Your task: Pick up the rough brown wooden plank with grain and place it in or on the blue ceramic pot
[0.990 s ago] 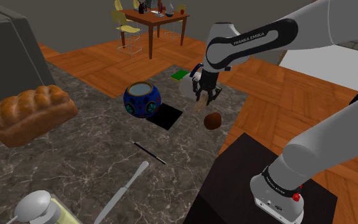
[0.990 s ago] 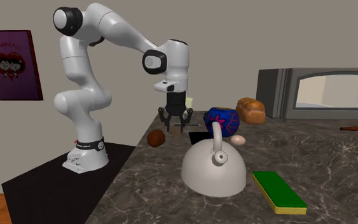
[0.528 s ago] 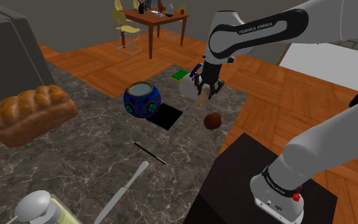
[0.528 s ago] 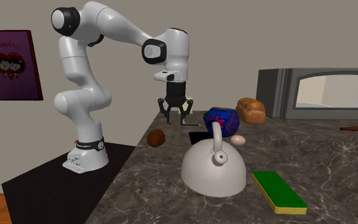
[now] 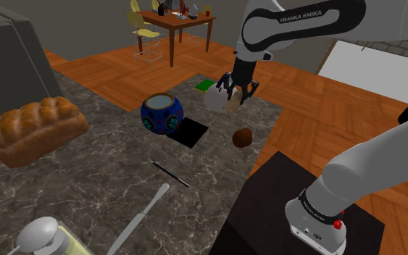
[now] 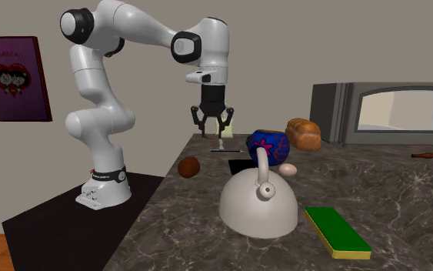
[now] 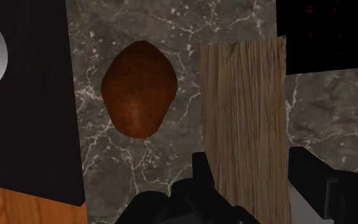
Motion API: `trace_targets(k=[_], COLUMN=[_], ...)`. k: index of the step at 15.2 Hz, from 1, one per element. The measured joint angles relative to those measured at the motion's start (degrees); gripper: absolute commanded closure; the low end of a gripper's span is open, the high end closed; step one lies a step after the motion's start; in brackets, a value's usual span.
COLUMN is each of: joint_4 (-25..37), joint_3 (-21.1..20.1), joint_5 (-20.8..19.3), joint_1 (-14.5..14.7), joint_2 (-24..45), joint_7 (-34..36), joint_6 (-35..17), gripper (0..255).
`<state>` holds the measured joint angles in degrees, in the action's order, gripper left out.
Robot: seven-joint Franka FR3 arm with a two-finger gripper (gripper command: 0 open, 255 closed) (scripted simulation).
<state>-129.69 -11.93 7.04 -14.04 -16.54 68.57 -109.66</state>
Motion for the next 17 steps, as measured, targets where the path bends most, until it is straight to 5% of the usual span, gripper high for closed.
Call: trace_targets(k=[12,17], joint_4=[7.58,14.56], joint_3=[0.54,-2.9], joint_5=[-0.22,-0.41], joint_1=[-0.16,1.4], joint_2=[-1.49,4.63], joint_7=[0.33,5.65], joint_6=[9.06,9.58], gripper=[255,255])
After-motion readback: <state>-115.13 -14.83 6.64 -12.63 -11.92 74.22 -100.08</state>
